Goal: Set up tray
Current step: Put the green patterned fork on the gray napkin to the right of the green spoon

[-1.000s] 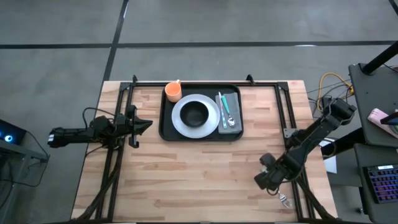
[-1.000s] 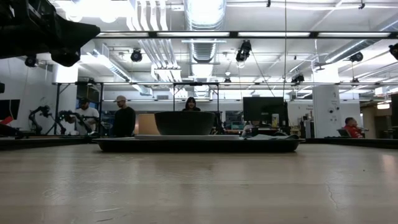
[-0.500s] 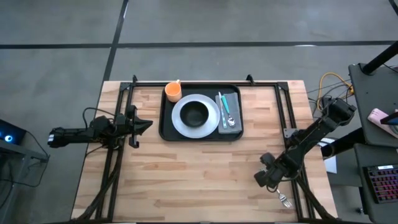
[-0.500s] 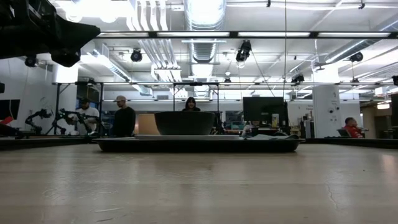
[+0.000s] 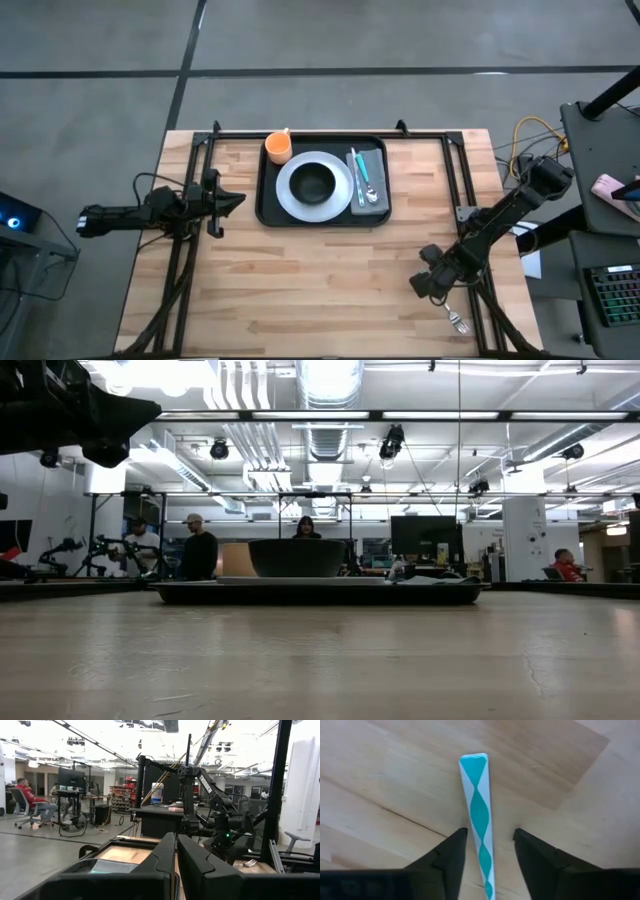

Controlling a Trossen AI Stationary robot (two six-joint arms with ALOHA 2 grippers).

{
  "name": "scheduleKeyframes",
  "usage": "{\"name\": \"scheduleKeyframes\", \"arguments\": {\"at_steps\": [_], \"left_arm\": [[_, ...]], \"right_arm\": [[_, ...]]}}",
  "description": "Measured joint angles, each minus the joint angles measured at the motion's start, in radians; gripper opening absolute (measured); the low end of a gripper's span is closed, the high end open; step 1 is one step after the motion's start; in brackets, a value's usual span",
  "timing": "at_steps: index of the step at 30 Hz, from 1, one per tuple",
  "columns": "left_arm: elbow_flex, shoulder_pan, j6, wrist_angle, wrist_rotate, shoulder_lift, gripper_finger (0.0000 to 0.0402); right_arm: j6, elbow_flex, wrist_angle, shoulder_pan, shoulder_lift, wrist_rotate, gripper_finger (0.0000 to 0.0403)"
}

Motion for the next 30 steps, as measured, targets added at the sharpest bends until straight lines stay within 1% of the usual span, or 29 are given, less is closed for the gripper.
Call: {"name": "scheduleKeyframes", "arguments": {"at_steps": [9, 12, 14, 20, 23, 26, 30], "left_arm": [[0.0, 0.0, 0.0, 0.0, -0.001, 0.0, 0.0001], [0.0, 0.0, 0.0, 0.0, -0.001, 0.0, 0.0001], [0.0, 0.0, 0.0, 0.0, -0.001, 0.0, 0.0001], [0.0, 0.0, 0.0, 0.0, -0.001, 0.0, 0.0001], [0.0, 0.0, 0.0, 0.0, -0.001, 0.0, 0.0001], [0.0, 0.0, 0.0, 0.0, -0.001, 0.0, 0.0001], [0.0, 0.0, 0.0, 0.0, -0.001, 0.0, 0.0001]], "right_arm": [[-0.021, 0.0, -0.013, 0.001, 0.003, -0.008, 0.0056], [-0.021, 0.0, -0.012, 0.001, 0.003, -0.008, 0.0033], [-0.021, 0.0, -0.011, 0.001, 0.003, -0.008, 0.0028], [-0.015, -0.001, -0.007, 0.0, -0.002, -0.006, 0.0029], [0.018, -0.003, -0.002, 0.0, -0.018, 0.007, 0.0029], [0.06, -0.006, 0.003, 0.0, -0.047, 0.049, 0.0029], [0.099, -0.008, 0.007, -0.007, -0.088, 0.166, 0.0029]]}}
